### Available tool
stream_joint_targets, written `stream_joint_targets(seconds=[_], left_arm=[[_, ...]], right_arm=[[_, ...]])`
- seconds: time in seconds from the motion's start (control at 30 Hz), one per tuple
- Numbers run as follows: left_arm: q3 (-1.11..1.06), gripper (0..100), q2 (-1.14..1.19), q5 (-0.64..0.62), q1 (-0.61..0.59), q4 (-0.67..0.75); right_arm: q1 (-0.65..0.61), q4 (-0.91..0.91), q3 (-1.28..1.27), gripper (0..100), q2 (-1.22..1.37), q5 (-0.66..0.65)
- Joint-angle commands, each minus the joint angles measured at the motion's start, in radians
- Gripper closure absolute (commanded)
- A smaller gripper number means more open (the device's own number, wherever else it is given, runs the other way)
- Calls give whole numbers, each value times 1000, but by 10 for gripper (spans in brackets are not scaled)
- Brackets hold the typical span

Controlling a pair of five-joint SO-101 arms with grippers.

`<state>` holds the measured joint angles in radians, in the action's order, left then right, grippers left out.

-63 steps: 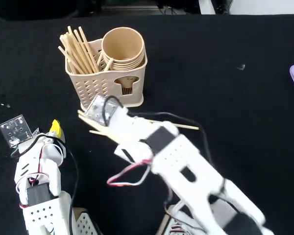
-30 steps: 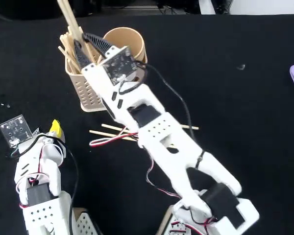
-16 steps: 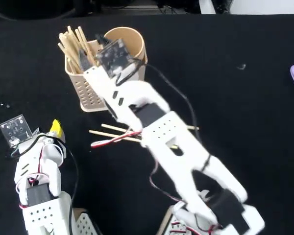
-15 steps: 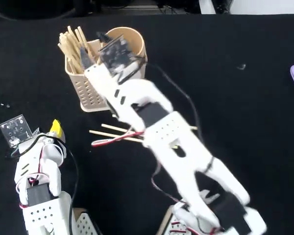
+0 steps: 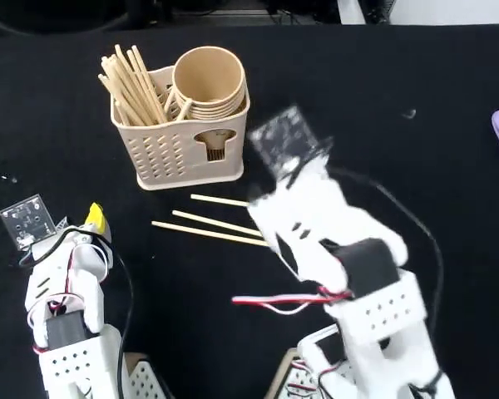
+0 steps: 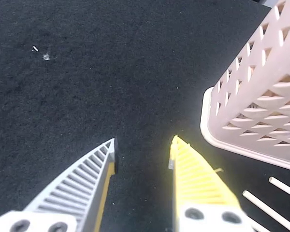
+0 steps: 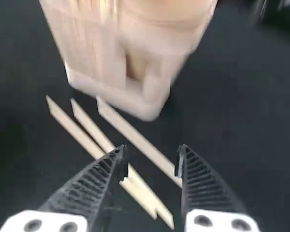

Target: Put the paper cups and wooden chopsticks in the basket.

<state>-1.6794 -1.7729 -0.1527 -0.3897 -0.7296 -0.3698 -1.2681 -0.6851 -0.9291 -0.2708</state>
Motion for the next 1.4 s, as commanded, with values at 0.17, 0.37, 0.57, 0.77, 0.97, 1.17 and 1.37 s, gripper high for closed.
stream_joint_targets(seconds=[0.17,0.37,0.57,0.77,0.97,1.17,1.37], left_arm=[[-21,815,-15,6,7,-6],[-21,815,-15,6,7,-6],[-21,816,-14,6,5,-6],[-21,816,-14,6,5,-6],[-21,816,-14,6,5,-6],[-21,816,-14,6,5,-6],[-21,816,-14,6,5,-6]], right_arm=[[57,287,-527,814,13,-293],[-5,446,-565,758,105,-305],[-54,539,-486,758,272,-310],[-54,545,-397,758,450,-376],[-54,545,-302,758,607,-379],[-100,532,-303,772,668,-381],[-229,522,-335,908,667,-382]])
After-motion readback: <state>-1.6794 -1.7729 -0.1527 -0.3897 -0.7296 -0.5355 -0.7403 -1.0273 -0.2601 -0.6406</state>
